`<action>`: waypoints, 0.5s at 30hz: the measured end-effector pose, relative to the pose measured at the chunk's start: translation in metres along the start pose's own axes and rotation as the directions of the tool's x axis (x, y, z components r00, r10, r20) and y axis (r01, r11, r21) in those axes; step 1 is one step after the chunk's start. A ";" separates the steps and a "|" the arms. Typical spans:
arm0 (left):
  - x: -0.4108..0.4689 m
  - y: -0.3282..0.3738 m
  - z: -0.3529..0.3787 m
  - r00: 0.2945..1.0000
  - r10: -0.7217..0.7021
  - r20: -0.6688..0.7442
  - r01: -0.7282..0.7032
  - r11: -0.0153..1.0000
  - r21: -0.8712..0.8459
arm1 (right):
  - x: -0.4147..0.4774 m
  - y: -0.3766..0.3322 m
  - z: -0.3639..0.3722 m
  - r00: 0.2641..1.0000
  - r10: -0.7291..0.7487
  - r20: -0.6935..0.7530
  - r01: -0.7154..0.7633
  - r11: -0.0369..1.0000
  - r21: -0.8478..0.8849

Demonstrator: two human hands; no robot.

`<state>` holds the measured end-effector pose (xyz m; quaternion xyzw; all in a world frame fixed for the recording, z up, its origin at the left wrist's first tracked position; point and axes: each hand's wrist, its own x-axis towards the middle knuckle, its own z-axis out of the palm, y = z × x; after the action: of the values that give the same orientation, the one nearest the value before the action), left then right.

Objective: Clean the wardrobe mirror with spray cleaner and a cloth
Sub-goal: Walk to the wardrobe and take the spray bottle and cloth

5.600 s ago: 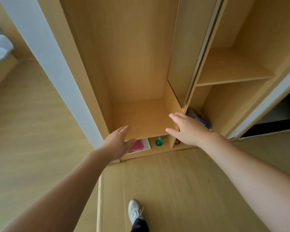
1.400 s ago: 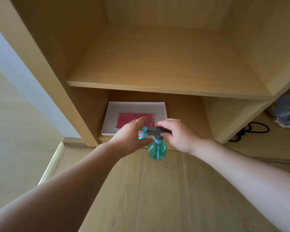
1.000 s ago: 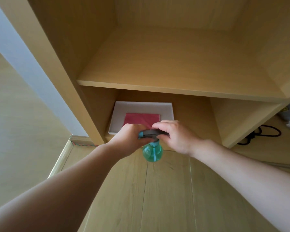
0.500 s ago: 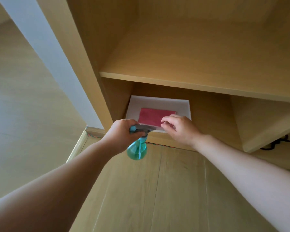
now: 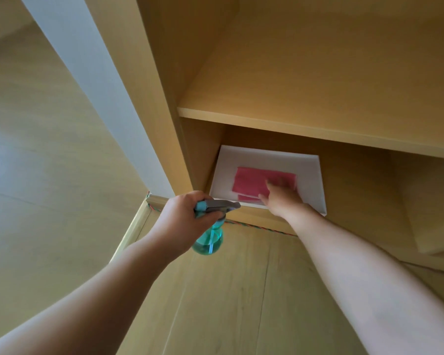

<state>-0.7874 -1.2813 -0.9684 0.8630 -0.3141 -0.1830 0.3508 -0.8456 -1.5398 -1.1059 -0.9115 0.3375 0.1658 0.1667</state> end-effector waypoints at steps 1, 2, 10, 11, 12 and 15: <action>0.000 -0.001 0.000 1.000 -0.001 -0.001 0.001 1.000 -0.015 | 0.005 0.000 0.004 1.000 0.021 0.009 -0.021 0.999 -0.027; 0.000 -0.003 0.000 1.000 0.004 -0.001 -0.004 1.000 -0.029 | 0.009 0.001 0.007 0.999 0.040 0.015 -0.039 0.998 -0.048; 0.003 -0.014 0.001 1.000 0.013 0.014 -0.012 0.999 -0.043 | 0.029 0.000 0.018 0.999 0.050 -0.016 -0.051 0.996 -0.079; 0.003 -0.015 0.001 1.000 0.011 0.017 -0.010 0.999 -0.045 | 0.030 0.000 0.019 0.998 0.054 -0.017 -0.055 0.997 -0.062; 0.003 -0.016 0.001 1.000 0.008 0.015 -0.007 0.999 -0.049 | 0.031 0.000 0.019 0.998 0.055 -0.026 -0.056 0.997 -0.043; 0.004 -0.018 0.000 1.000 0.001 0.007 0.000 0.998 -0.064 | 0.028 -0.001 0.019 0.994 0.053 -0.091 -0.052 0.999 0.015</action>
<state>-0.7773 -1.2742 -0.9816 0.8506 -0.3097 -0.1959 0.3771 -0.8282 -1.5468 -1.1342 -0.9079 0.3695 0.1264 0.1523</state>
